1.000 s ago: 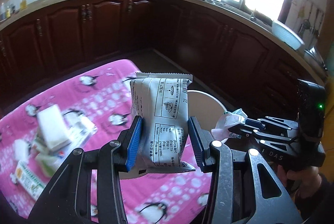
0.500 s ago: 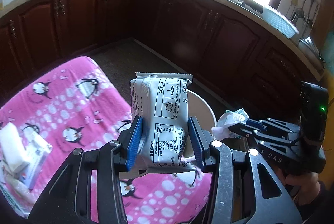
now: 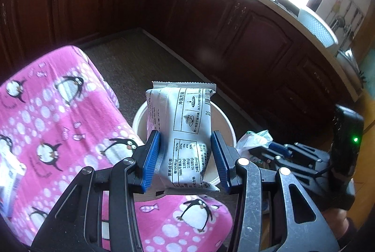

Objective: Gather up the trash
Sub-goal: 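Carry both wrappers over the white bucket and open both tools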

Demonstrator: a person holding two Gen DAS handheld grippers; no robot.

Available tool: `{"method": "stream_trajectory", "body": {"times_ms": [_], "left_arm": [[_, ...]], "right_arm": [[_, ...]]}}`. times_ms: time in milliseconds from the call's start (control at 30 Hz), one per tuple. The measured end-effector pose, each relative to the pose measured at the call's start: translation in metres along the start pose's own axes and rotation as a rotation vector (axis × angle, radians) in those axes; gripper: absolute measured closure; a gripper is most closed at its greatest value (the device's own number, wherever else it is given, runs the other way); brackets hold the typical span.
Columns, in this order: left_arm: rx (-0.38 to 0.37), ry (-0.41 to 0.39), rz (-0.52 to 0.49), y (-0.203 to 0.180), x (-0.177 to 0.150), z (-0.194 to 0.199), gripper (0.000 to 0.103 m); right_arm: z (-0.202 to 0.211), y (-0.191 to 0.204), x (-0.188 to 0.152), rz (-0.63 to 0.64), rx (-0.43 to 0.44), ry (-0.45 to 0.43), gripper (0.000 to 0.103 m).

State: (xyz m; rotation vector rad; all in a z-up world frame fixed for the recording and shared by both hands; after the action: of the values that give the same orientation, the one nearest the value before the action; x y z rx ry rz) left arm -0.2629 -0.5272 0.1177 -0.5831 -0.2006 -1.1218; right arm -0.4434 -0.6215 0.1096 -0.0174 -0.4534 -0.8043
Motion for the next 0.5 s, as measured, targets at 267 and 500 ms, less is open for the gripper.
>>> {"method": "stream_trajectory", "body": {"times_ms": [267,500], "left_arm": [[0.003,0.02,0.023,0.002,0.002,-0.015,0.06],[0.03,0.027,0.023,-0.002,0.006,-0.023,0.056]], "right_arm": [[-0.018,-0.006,0.004,-0.028,-0.009,0.032,0.083],[-0.025,-0.008,0.006,-0.043,-0.033,0.036,0.058]]}}
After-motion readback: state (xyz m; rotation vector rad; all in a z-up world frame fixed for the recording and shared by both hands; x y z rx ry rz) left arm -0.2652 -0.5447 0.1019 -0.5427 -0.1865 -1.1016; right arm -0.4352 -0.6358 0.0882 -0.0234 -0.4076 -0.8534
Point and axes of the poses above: each gripper's, at about its wrist camera, not at the fingertips, and z roughly against the way its jaws point, y to its left, x to its top, the point moved 1 cm from there along -z, roughly the way its jaws point, and after that the axes turned 12 degrees about y, right-handed, at the moved point
